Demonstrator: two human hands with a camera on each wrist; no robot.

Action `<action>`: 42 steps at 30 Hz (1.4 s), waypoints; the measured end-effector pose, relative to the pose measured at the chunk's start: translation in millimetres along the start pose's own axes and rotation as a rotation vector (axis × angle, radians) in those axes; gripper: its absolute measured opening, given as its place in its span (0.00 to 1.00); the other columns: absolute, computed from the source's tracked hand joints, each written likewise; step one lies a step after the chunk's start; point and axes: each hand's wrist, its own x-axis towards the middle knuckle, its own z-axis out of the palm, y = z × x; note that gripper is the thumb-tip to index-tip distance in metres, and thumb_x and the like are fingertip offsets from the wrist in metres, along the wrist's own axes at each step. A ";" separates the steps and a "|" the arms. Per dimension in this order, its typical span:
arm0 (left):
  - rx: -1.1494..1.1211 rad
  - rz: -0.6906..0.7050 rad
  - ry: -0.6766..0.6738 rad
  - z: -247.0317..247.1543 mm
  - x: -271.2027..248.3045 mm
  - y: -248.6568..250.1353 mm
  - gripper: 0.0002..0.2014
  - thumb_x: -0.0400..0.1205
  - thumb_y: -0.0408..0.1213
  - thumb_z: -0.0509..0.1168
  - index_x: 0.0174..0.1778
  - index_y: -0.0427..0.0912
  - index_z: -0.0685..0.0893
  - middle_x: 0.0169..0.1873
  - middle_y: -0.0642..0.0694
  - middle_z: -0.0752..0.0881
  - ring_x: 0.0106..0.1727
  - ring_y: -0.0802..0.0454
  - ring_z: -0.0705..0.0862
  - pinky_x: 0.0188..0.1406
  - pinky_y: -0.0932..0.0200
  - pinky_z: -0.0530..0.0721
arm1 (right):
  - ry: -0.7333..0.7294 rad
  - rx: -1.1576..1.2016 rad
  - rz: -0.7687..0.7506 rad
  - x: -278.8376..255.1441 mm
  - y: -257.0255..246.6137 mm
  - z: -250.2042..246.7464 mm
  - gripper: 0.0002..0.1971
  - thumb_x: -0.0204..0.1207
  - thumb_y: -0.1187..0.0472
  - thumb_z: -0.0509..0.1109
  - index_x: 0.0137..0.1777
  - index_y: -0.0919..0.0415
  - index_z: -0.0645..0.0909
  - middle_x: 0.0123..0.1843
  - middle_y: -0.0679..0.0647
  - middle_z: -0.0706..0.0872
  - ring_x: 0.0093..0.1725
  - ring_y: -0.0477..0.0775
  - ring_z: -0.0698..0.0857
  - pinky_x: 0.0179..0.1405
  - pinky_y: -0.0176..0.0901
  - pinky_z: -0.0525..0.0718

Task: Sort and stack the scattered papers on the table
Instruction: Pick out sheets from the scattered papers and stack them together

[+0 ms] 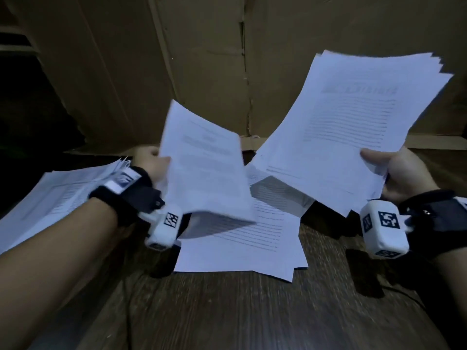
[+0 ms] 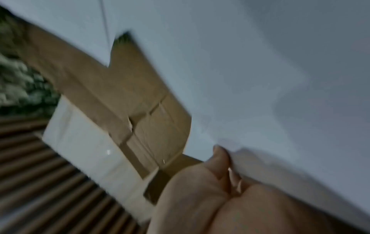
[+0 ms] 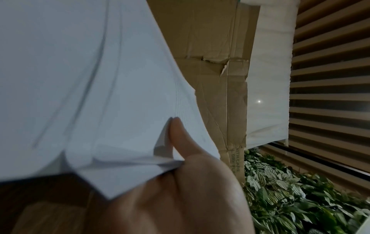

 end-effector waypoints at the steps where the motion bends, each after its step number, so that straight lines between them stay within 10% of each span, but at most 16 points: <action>1: -0.076 0.005 0.088 -13.6 4.8 3.1 0.11 0.82 0.27 0.65 0.59 0.31 0.86 0.48 0.40 0.85 0.49 0.47 0.82 0.47 0.55 0.82 | -0.028 -0.047 0.021 -0.8 1.1 2.7 0.22 0.83 0.73 0.62 0.75 0.60 0.79 0.67 0.58 0.88 0.65 0.63 0.87 0.61 0.59 0.87; 4: -0.283 0.035 0.146 -49.2 10.1 18.3 0.08 0.87 0.31 0.61 0.58 0.37 0.84 0.43 0.45 0.85 0.41 0.53 0.84 0.29 0.71 0.81 | -0.159 -0.181 0.078 -6.8 4.9 16.6 0.21 0.81 0.74 0.65 0.73 0.64 0.80 0.66 0.61 0.88 0.65 0.67 0.87 0.65 0.64 0.84; 7: -0.641 -0.011 -0.107 -62.3 2.1 37.0 0.10 0.90 0.33 0.57 0.63 0.37 0.81 0.49 0.46 0.89 0.43 0.56 0.90 0.40 0.61 0.87 | -0.279 -0.219 0.129 -17.7 8.1 35.7 0.19 0.80 0.75 0.64 0.70 0.66 0.81 0.65 0.64 0.88 0.63 0.68 0.88 0.63 0.64 0.86; 11: -0.473 0.013 -0.194 -34.8 -30.8 54.8 0.10 0.86 0.24 0.59 0.43 0.40 0.80 0.34 0.48 0.87 0.21 0.67 0.82 0.20 0.74 0.76 | -0.422 -0.167 0.227 -28.3 14.0 50.1 0.20 0.80 0.75 0.63 0.71 0.65 0.80 0.65 0.64 0.89 0.61 0.67 0.89 0.55 0.57 0.90; 16: -0.307 -0.004 -0.209 15.9 -63.2 50.9 0.11 0.84 0.27 0.63 0.35 0.38 0.78 0.30 0.43 0.82 0.21 0.59 0.80 0.20 0.70 0.75 | -0.486 -0.117 0.271 -33.0 17.2 57.6 0.23 0.76 0.75 0.66 0.71 0.65 0.80 0.63 0.63 0.90 0.59 0.66 0.90 0.50 0.53 0.91; 19: -0.319 -0.097 -0.356 34.1 -68.5 42.4 0.06 0.84 0.30 0.62 0.41 0.35 0.79 0.41 0.40 0.82 0.40 0.46 0.84 0.40 0.59 0.79 | -0.555 -0.122 0.277 -33.6 17.0 58.0 0.24 0.75 0.75 0.67 0.72 0.64 0.80 0.65 0.64 0.88 0.62 0.69 0.88 0.57 0.61 0.89; 23: -0.385 -0.172 -0.545 36.6 -71.9 47.4 0.13 0.87 0.29 0.60 0.65 0.32 0.82 0.59 0.39 0.88 0.59 0.40 0.88 0.61 0.46 0.85 | -0.427 -0.119 0.268 -34.0 17.1 59.7 0.20 0.79 0.78 0.60 0.66 0.63 0.83 0.56 0.62 0.92 0.51 0.63 0.93 0.44 0.53 0.93; 28: -0.381 -0.105 -0.400 46.1 -73.3 59.2 0.23 0.82 0.27 0.69 0.70 0.40 0.69 0.62 0.38 0.85 0.59 0.41 0.87 0.62 0.43 0.85 | -0.314 -0.001 0.287 -28.6 17.4 58.7 0.22 0.83 0.40 0.60 0.64 0.53 0.85 0.52 0.50 0.94 0.46 0.52 0.94 0.32 0.39 0.89; 32: -0.393 -0.002 -0.403 45.9 -71.2 69.3 0.46 0.77 0.35 0.76 0.84 0.49 0.52 0.64 0.44 0.83 0.55 0.49 0.86 0.52 0.52 0.84 | -0.292 -0.186 0.137 -30.1 17.6 59.3 0.19 0.75 0.69 0.73 0.67 0.66 0.82 0.55 0.55 0.93 0.46 0.52 0.94 0.39 0.42 0.92; 38: 0.120 -0.034 -0.463 37.6 -51.5 41.8 0.23 0.86 0.44 0.65 0.75 0.41 0.72 0.58 0.40 0.84 0.51 0.46 0.82 0.44 0.54 0.81 | -0.041 0.224 -0.087 -13.6 -2.1 29.8 0.24 0.84 0.71 0.62 0.80 0.66 0.71 0.72 0.60 0.84 0.68 0.62 0.86 0.61 0.54 0.88; 42: 0.408 -0.119 -0.636 36.9 -41.4 14.4 0.24 0.83 0.43 0.69 0.73 0.40 0.75 0.54 0.43 0.83 0.53 0.48 0.83 0.58 0.50 0.84 | -0.052 0.309 0.030 -18.2 -16.4 12.1 0.19 0.87 0.58 0.59 0.77 0.59 0.76 0.62 0.53 0.91 0.59 0.53 0.91 0.48 0.46 0.91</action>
